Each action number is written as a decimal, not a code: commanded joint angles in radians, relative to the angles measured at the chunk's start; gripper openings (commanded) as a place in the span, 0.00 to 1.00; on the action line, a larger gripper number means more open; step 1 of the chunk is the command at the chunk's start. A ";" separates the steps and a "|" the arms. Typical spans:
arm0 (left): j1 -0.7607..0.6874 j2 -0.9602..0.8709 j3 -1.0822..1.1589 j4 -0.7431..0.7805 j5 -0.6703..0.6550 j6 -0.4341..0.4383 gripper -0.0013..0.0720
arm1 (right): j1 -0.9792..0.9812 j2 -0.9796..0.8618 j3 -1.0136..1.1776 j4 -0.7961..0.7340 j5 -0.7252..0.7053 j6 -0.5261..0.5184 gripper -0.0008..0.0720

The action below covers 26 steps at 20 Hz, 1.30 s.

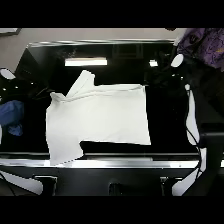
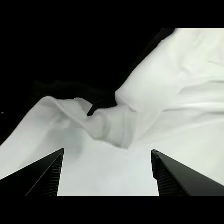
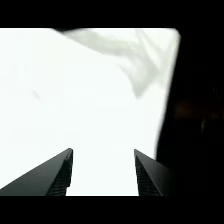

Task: Fold the clothes and pants, and hang the long-sleeved shirts on hangers.

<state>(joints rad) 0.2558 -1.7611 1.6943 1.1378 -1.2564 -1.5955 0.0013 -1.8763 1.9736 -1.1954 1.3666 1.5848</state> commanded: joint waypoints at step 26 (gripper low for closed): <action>0.220 0.534 -0.746 0.064 -0.033 0.104 0.86 | -0.370 0.592 -1.515 0.508 -0.179 -0.573 0.77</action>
<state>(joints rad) 0.4751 -1.2278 0.9497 1.2011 -1.2903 -1.4918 -0.3874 -1.2831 0.4965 -0.7250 1.2366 1.0470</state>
